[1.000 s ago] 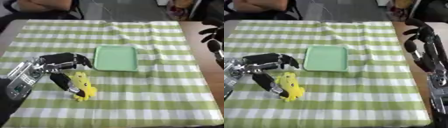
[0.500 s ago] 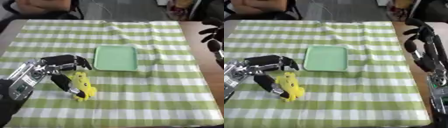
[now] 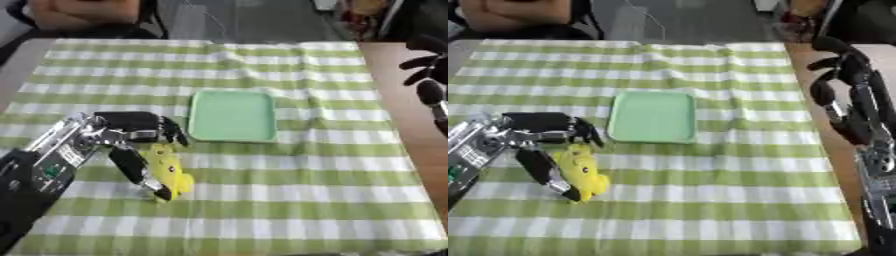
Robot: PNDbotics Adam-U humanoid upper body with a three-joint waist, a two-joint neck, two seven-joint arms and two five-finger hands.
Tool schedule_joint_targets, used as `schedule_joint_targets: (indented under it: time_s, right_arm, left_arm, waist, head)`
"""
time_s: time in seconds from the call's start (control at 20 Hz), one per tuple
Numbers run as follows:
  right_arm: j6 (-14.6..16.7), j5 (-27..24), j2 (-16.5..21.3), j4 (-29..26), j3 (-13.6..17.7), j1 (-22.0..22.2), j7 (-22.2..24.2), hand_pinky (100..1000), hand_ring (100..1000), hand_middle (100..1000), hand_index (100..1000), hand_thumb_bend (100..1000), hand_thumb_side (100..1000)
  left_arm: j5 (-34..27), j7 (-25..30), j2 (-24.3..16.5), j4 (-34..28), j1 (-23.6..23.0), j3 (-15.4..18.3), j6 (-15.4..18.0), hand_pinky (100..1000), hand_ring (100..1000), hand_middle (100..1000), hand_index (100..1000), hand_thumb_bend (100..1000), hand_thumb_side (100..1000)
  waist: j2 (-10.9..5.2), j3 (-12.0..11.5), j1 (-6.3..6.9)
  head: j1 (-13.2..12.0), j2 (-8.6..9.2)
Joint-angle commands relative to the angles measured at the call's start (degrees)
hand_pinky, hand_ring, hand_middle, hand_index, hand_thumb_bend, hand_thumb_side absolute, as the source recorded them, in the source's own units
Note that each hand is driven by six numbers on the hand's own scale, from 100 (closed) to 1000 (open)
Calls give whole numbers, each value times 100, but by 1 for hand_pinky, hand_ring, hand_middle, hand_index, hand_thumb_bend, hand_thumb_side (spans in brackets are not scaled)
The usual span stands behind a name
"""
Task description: Pick up objects on the table and place them in the box.
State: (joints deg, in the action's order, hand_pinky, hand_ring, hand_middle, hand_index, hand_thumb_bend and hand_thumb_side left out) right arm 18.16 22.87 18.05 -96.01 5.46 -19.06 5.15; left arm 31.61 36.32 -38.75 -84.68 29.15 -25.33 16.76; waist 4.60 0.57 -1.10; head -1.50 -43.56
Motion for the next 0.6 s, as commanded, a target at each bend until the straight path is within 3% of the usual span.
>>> schedule_joint_targets:
  time_s: [0.05,0.6]
  right_arm:
    - [12,-21,56,-72,17,-105,21,509,670,795,921,704,958]
    - [7,-19,52,-76,28,-115,17,509,670,796,922,704,957]
  left_arm:
    - [4,70,-173,-10,117,0,37,634,721,795,874,972,609]
    - [-81,60,-146,141,50,34,-2,620,693,761,849,954,600]
  waist:
    - [-52,18,15]
    - [-44,28,-4]
  head:
    - [-39,67]
    - [-38,58]
